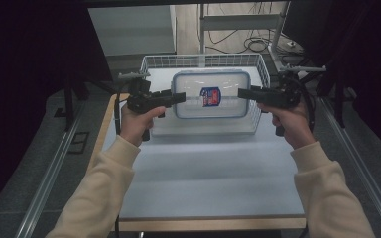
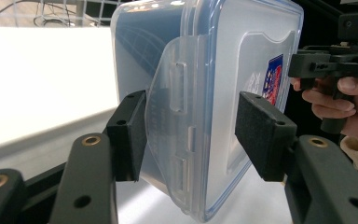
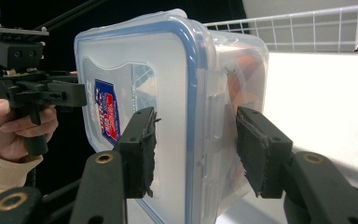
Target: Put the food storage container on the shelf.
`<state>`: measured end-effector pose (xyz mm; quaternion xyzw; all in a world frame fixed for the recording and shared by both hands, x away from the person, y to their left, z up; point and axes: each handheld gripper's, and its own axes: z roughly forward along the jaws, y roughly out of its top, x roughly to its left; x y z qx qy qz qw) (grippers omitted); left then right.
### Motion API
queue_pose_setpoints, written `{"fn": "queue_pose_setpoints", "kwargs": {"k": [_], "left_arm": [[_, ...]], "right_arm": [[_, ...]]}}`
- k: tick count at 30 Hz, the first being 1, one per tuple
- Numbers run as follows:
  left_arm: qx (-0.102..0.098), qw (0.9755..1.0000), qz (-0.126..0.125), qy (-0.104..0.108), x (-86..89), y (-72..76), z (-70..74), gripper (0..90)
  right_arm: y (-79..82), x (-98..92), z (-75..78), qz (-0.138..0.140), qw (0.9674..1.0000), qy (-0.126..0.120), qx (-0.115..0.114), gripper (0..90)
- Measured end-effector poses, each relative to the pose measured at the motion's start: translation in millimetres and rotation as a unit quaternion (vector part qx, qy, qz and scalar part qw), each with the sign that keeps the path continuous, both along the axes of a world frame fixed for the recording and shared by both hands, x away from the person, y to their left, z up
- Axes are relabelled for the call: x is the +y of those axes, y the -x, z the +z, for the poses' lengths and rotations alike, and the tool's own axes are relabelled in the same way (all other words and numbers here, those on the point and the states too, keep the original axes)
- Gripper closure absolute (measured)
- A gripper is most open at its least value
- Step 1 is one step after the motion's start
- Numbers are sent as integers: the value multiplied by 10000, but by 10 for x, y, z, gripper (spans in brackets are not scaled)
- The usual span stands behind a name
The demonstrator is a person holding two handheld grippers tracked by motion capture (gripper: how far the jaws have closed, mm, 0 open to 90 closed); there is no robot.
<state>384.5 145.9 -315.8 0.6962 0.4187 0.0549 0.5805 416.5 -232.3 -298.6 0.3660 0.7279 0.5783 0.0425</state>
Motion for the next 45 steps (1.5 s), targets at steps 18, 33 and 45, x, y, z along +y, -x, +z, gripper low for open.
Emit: {"fn": "queue_pose_setpoints", "kwargs": {"k": [18,33,45], "left_arm": [[334,9994,27,-55,77,-739,85,449],[895,9959,113,38,94,-1067,53,420],[1248,9911,145,441,83,-1352,-58,351]], "right_arm": [[-794,127,141,-112,9986,96,511,477],[-1015,229,88,-371,9962,256,749,437],[-1184,303,26,-845,9886,77,1246,366]]}}
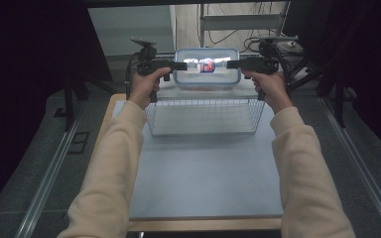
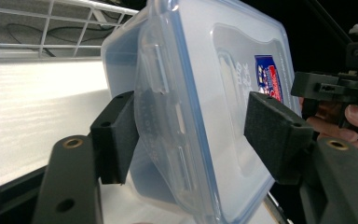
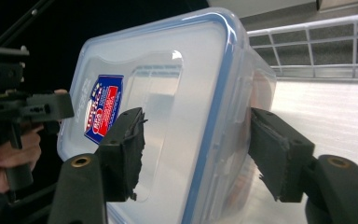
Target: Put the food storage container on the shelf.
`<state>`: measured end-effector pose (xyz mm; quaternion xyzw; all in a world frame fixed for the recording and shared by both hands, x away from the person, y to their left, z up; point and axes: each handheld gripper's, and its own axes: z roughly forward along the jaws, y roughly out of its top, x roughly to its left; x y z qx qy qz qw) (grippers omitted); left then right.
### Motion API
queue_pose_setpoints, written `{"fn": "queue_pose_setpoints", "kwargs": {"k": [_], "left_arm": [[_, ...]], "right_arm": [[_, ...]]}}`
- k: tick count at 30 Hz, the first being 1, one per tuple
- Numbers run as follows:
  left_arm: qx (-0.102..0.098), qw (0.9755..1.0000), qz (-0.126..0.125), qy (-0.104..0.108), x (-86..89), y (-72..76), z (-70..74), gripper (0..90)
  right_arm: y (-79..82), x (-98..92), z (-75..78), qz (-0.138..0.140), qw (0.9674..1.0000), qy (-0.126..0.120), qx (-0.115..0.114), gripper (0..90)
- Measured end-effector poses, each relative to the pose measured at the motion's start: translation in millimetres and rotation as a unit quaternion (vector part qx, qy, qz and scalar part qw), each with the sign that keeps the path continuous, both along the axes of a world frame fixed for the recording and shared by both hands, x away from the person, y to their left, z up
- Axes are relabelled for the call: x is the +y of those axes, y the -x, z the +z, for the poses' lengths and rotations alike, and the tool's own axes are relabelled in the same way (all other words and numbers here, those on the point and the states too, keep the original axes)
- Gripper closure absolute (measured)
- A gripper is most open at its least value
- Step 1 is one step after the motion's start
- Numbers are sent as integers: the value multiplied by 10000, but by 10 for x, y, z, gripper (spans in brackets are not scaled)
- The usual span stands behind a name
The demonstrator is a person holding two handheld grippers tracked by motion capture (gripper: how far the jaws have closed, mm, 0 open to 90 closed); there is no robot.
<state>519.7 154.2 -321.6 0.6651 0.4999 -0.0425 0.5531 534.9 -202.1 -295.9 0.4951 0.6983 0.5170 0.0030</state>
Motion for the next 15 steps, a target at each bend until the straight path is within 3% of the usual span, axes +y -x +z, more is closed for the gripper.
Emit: {"fn": "queue_pose_setpoints", "kwargs": {"k": [6,8,11,13,15], "left_arm": [[214,9996,87,173,-33,-61,-83,293],[334,9992,83,204,-49,-89,-131,218],[233,9995,150,158,-52,-87,-129,215],[66,9994,326,-9,-66,-62,-98,195],[7,9991,414,-29,-61,-34,-66,158]], "right_arm": [[-73,40,-83,-314,9990,-183,248,299],[-77,39,-120,-450,9984,-195,285,304],[-59,39,-125,-504,9983,-195,232,299],[-35,39,-116,-592,9980,-158,142,273],[14,22,-81,-717,9974,-72,-60,261]]}}
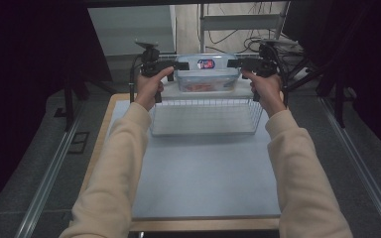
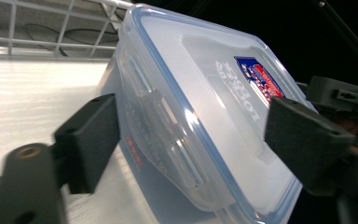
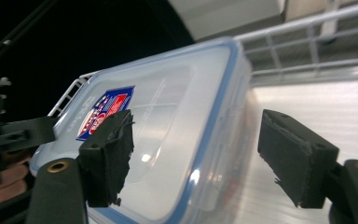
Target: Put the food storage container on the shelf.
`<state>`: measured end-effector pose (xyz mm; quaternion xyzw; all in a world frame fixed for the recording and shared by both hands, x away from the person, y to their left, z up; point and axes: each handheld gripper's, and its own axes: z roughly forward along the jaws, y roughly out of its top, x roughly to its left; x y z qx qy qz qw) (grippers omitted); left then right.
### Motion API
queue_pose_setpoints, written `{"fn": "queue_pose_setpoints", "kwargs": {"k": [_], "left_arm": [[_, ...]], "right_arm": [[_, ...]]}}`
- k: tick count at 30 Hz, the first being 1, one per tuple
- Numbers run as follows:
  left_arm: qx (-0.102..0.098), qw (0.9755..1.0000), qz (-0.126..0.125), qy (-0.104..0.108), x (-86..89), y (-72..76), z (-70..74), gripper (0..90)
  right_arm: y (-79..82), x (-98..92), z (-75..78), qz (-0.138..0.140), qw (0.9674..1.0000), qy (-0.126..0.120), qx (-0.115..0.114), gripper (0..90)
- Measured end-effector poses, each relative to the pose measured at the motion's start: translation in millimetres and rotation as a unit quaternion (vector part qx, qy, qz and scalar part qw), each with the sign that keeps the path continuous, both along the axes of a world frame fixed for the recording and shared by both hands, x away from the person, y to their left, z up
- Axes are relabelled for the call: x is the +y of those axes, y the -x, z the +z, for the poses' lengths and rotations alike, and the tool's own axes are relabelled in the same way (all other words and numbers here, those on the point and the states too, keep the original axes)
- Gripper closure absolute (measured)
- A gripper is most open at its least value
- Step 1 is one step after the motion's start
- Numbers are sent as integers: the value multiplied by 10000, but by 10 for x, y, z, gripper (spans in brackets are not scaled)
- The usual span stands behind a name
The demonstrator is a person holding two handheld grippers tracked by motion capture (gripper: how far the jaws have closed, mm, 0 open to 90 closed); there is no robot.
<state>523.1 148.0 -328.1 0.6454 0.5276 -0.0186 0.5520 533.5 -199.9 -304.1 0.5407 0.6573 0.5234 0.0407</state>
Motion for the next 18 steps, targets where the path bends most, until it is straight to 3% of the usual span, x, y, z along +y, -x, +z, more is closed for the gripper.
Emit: {"fn": "queue_pose_setpoints", "kwargs": {"k": [4,10,11,12,14,16,17,18], "left_arm": [[-223,9997,78,-30,26,100,85,152],[-629,9978,-13,-225,104,455,197,157],[-764,9969,-19,-209,135,595,194,156],[-764,9969,-19,-209,135,595,194,156],[-906,9958,-97,-96,170,782,163,157],[-1081,9940,-101,-132,200,966,117,160],[-1172,9927,-216,-168,225,1130,56,164],[-1243,9916,-266,-250,238,1226,10,165]], "right_arm": [[96,-57,56,-43,9994,33,-352,252],[358,-255,126,331,9968,77,-719,245],[471,-327,134,446,9949,171,-883,246],[471,-327,134,446,9949,171,-883,246],[613,-394,118,617,9924,303,-1020,244],[751,-432,72,772,9889,513,-1164,238],[876,-462,7,901,9858,653,-1257,230],[931,-474,-26,951,9848,682,-1282,229]]}}
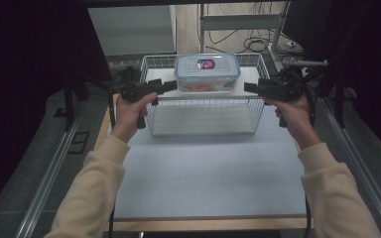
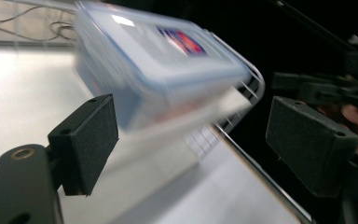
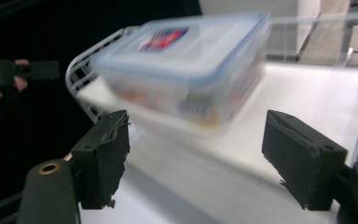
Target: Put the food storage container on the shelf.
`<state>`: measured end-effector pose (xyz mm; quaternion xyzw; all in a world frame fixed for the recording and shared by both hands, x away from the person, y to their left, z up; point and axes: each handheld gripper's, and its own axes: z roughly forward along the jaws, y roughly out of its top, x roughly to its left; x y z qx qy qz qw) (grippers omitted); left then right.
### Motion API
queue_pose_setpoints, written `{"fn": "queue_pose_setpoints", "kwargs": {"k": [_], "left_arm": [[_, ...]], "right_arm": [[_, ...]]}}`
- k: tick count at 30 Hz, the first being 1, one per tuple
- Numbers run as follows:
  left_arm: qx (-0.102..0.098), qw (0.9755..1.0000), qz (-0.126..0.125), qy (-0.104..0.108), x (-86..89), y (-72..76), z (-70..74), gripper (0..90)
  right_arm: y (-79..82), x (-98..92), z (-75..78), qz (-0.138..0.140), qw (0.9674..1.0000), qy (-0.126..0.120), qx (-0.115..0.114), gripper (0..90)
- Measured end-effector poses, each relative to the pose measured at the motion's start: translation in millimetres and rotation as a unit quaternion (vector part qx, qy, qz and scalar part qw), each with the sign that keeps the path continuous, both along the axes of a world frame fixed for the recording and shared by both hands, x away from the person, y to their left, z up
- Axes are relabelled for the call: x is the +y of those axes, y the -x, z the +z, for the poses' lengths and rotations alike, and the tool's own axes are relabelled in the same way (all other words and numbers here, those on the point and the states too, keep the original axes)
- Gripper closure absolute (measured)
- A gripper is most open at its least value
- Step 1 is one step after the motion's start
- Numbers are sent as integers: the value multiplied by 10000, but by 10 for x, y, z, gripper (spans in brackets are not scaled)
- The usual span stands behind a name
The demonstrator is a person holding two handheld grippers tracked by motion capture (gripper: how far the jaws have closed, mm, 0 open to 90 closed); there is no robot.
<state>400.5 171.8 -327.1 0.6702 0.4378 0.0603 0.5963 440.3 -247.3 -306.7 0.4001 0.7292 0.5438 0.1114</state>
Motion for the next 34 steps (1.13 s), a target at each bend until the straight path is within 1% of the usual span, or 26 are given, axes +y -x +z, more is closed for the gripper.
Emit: {"fn": "queue_pose_setpoints", "kwargs": {"k": [1,2,3,4,5,7,8,9,10,11,12,13,15,16,17,18,19,20,23,25,26,27,28,29,32,34], "left_arm": [[-84,9999,-33,-137,8,118,-65,168],[-84,9999,-33,-137,8,118,-65,167],[-162,9994,-82,-289,15,300,-194,169],[-162,9994,-82,-289,15,300,-194,169],[-190,9988,-146,-430,15,461,-351,169],[-178,9983,-146,-526,-2,589,-509,169],[-178,9983,-146,-526,-2,589,-509,172],[-137,9973,-127,-705,-24,716,-729,173],[-137,9973,-127,-705,-24,716,-729,173],[-105,9971,-137,-739,-28,764,-824,173],[-25,9968,-172,-777,-34,806,-914,173],[85,9961,-220,-848,-44,866,-1059,173],[219,9954,-249,-895,-57,924,-1197,173],[219,9954,-249,-895,-57,924,-1197,173],[290,9952,-289,-894,-65,957,-1285,173],[325,9950,-300,-898,-69,972,-1324,173],[408,9946,-348,-894,-92,1003,-1418,173],[408,9946,-348,-894,-92,1003,-1418,174],[569,9932,-407,-932,-132,1017,-1530,174],[654,9924,-421,-957,-159,1025,-1590,177],[670,9923,-425,-956,-164,1027,-1600,180],[670,9923,-425,-956,-164,1027,-1600,181],[691,9923,-419,-944,-167,1029,-1613,183],[705,9923,-414,-934,-166,1032,-1623,183],[712,9917,-399,-992,-159,1055,-1654,184],[717,9918,-338,-1002,-133,1101,-1710,188]], "right_arm": [[77,-20,-51,78,10000,0,-20,228],[77,-20,-51,78,10000,0,-20,228],[239,-60,-189,239,9997,23,-58,222],[239,-60,-189,239,9997,23,-58,222],[388,-95,-329,354,9994,37,-49,220],[507,-128,-477,444,9990,70,-86,219],[507,-128,-477,444,9990,70,-86,219],[658,-163,-717,509,9986,138,-3,220],[658,-163,-717,509,9986,138,-3,220],[697,-174,-788,530,9985,154,45,220],[794,-200,-966,563,9982,147,122,220],[843,-210,-1046,584,9980,144,169,221],[917,-222,-1171,613,9977,208,185,221],[917,-222,-1171,613,9977,208,185,221],[1008,-228,-1328,608,9973,358,185,221],[1008,-228,-1328,608,9973,358,185,221],[1051,-230,-1428,613,9971,379,231,220],[1051,-230,-1428,613,9971,379,231,220],[1101,-222,-1565,643,9967,411,274,219],[1135,-219,-1642,649,9962,534,247,202],[1142,-236,-1644,559,9967,550,214,197],[1142,-236,-1644,559,9967,550,214,197],[1136,-284,-1635,494,9975,465,208,195],[1136,-284,-1635,494,9975,465,208,195],[1141,-343,-1634,386,9983,427,124,167],[1164,-363,-1698,235,9975,667,-43,114]]}}
